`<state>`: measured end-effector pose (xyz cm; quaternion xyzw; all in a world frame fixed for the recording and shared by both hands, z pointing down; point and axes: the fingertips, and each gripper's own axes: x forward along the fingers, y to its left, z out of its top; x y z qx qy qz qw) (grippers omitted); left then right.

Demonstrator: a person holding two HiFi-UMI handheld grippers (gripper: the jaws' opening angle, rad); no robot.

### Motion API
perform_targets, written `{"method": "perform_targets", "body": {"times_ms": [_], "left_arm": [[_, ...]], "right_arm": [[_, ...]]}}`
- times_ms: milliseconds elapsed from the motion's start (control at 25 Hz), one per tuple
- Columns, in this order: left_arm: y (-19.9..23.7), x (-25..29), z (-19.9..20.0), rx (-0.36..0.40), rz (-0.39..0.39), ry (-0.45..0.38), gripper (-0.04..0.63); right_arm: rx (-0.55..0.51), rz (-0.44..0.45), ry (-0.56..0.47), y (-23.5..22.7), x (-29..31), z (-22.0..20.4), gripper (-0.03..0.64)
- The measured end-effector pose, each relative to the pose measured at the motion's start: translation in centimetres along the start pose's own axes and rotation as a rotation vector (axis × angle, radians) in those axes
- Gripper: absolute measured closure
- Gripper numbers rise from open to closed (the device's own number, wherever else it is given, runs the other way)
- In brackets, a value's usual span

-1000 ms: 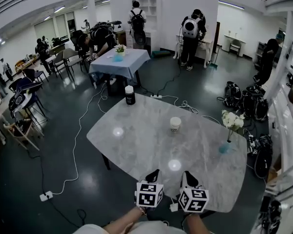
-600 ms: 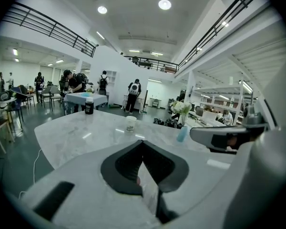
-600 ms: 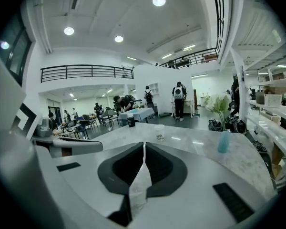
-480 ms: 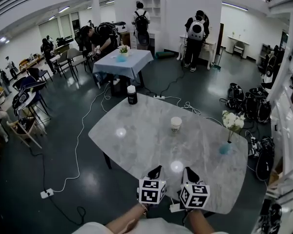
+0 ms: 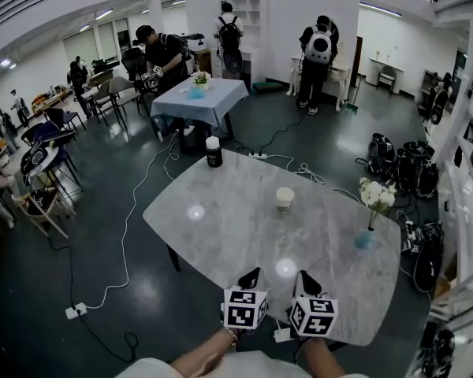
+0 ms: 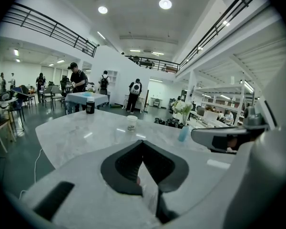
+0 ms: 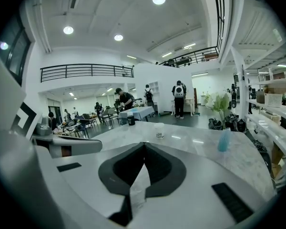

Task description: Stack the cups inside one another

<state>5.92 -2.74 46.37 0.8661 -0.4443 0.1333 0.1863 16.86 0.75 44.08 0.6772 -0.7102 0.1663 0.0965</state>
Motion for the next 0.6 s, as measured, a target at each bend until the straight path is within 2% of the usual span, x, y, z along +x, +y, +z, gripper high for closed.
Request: {"method": "perform_targets", "body": {"times_ms": [600], "left_arm": [[0.76,0.26,0.04,-0.001,-0.004,-0.002,0.6]], "right_arm": [[0.009,0.009,-0.003,0.58,0.57,0.1,0.609]]}}
